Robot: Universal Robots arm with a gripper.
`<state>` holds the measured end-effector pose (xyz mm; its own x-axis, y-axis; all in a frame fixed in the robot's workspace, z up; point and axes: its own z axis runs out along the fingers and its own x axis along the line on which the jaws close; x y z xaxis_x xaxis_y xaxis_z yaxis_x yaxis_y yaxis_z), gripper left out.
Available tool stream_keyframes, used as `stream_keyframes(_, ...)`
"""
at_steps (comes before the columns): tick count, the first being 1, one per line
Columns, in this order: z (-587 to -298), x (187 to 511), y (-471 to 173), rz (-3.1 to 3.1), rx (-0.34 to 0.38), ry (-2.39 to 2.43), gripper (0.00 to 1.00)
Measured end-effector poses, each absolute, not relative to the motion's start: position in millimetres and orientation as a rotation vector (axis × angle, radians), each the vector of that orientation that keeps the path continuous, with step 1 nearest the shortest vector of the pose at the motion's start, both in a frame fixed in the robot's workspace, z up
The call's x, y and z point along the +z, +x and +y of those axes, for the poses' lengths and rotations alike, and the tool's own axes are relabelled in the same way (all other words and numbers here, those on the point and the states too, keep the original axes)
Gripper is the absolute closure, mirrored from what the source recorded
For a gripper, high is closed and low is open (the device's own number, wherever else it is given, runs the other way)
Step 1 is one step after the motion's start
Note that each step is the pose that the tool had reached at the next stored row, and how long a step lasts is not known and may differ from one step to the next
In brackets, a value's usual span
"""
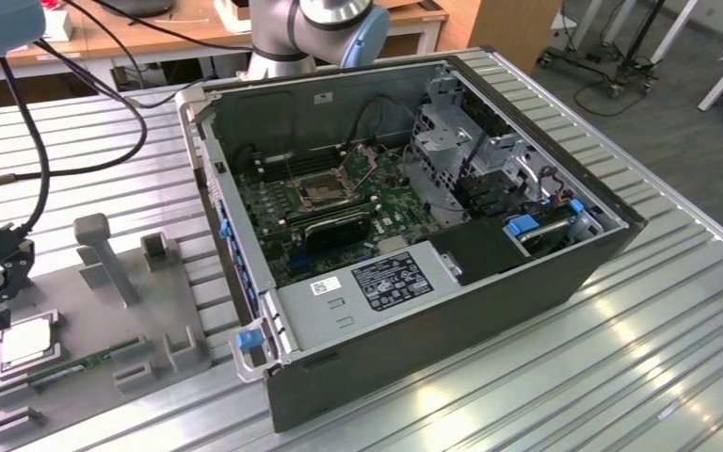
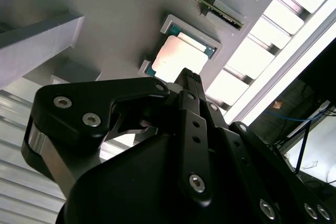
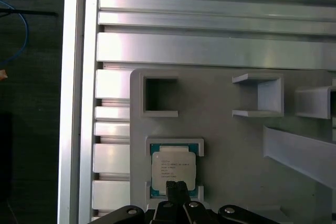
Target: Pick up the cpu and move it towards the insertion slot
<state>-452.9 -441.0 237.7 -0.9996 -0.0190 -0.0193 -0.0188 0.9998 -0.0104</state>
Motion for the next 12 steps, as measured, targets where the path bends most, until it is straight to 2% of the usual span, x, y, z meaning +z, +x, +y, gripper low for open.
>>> stream_keyframes(7, -441.3, 237.7, -452.9, 3.122, -0.016, -0.030, 0.89)
stream_keyframes(9, -441.3, 237.7, -452.9, 3.122, -0.016, -0.030, 0.76)
stream_keyframes(10, -441.3, 237.7, -452.9, 3.122, -0.016, -0.030, 0.76)
stream_keyframes(11, -441.4, 237.7, -452.9, 3.122, -0.016, -0.030, 0.65)
stream_keyframes(12, -441.4, 237.7, -452.9, 3.122, -0.016, -0.030, 0.65)
